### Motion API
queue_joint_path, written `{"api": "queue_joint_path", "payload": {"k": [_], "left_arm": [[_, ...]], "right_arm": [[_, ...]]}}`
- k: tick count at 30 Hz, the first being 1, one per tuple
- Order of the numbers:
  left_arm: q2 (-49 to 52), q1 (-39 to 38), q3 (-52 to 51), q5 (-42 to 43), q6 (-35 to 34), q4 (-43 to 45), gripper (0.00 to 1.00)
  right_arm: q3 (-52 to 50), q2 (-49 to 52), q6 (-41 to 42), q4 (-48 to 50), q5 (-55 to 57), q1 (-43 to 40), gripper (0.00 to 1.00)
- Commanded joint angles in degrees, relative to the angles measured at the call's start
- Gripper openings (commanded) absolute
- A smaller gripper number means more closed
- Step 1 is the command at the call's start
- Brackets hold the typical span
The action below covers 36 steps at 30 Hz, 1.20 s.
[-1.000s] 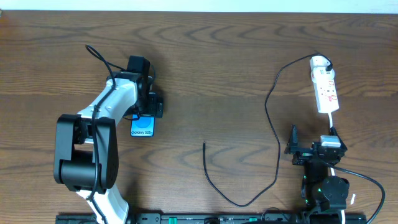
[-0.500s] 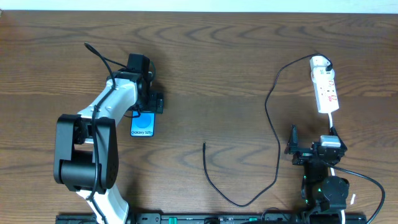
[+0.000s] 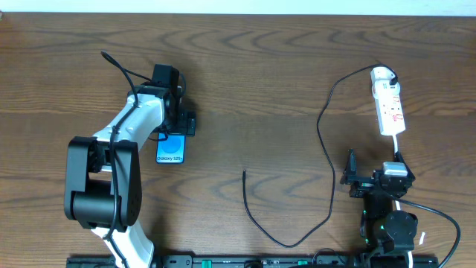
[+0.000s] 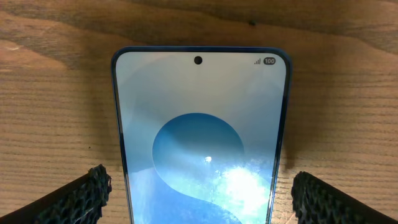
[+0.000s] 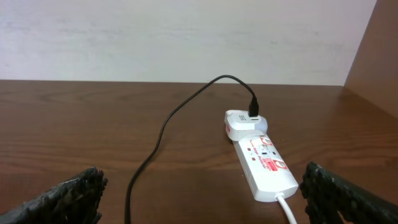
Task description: Plug charger to phone and switch on socket
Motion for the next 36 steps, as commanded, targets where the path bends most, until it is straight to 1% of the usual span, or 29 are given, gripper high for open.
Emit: {"api": "queue_joint_path", "payload": {"k": [1, 9, 23, 30, 36], "left_arm": [[0.22, 0.17, -0.83, -0.7, -0.07, 0.07, 0.95], [0.22, 0.17, -0.83, -0.7, -0.07, -1.29, 0.95], [0.22, 0.17, -2.32, -0.66, -0.07, -1.2, 0.95], [0.22, 0.17, -4.55, 0.76, -0.07, 2.19, 0.95], [0.22, 0.17, -4.81, 0.83, -0.09, 2.4, 0.95]], "right_arm": [[-0.07, -0.35, 0.81, -0.17, 0.48, -0.31, 0.99], [-0.07, -0.35, 0.81, -0.17, 0.48, -0.31, 0.99], [-0.07, -0.35, 0.81, -0.17, 0.46, -0.31, 0.99], [-0.07, -0.35, 0.81, -0.2, 0.48, -0.31, 0.99], [-0.07, -0.35, 0.81, -0.17, 0.48, -0.31, 0.99]]}}
